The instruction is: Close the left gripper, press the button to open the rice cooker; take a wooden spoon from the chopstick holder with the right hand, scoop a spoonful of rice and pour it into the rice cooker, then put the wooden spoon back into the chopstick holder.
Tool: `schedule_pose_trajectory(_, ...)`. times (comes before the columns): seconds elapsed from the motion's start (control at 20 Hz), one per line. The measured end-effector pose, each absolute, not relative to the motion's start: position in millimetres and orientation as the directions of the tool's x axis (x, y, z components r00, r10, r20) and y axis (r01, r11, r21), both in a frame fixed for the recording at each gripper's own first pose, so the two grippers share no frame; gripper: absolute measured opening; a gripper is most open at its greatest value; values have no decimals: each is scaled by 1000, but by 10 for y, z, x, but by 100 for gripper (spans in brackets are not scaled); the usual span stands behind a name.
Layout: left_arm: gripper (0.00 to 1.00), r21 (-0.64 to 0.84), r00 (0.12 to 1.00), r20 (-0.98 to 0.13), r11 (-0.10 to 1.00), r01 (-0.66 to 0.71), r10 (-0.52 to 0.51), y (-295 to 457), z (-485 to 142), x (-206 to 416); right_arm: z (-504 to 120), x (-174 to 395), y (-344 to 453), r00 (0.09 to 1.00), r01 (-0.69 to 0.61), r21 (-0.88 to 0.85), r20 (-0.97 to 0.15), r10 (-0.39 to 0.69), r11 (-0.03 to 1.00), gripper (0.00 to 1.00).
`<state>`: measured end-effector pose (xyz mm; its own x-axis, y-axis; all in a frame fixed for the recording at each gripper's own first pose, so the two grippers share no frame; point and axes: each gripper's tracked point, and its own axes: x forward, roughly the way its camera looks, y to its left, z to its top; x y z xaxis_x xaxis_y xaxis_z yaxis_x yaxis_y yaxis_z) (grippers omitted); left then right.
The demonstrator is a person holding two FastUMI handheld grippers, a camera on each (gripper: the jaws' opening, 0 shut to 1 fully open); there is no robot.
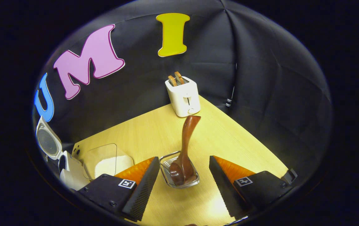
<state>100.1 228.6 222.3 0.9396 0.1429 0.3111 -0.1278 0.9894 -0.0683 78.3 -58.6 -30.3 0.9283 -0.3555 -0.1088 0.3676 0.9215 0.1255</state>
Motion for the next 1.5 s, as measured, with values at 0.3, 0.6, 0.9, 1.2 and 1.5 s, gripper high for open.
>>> schedule_pose_trajectory(0.3, 94, -7, 927, 344, 987, -158, 150, 2765, 2651, 1579, -459, 495, -162, 922, 381, 134, -122, -366, 915, 98)
schedule_pose_trajectory(0.6, 94, -14, 933, 330, 989, -144, 140, 3094, 2826, 2251, -496, 282, 276, 917, 393, 106, -118, -381, 913, 99)
schedule_pose_trajectory(0.9, 94, -23, 956, 257, 990, -141, 142, 3240, 2888, 2625, -521, 210, 509, 915, 400, 99, -106, -390, 911, 99)
schedule_pose_trajectory(1.2, 94, -43, 976, 174, 991, -123, 129, 3132, 2712, 2660, -489, 221, 522, 918, 395, 95, -82, -389, 914, 99)
schedule_pose_trajectory(1.5, 94, -100, 990, 95, 990, -98, 108, 2944, 2478, 2347, -496, 268, 452, 931, 362, 96, -83, -355, 927, 98)
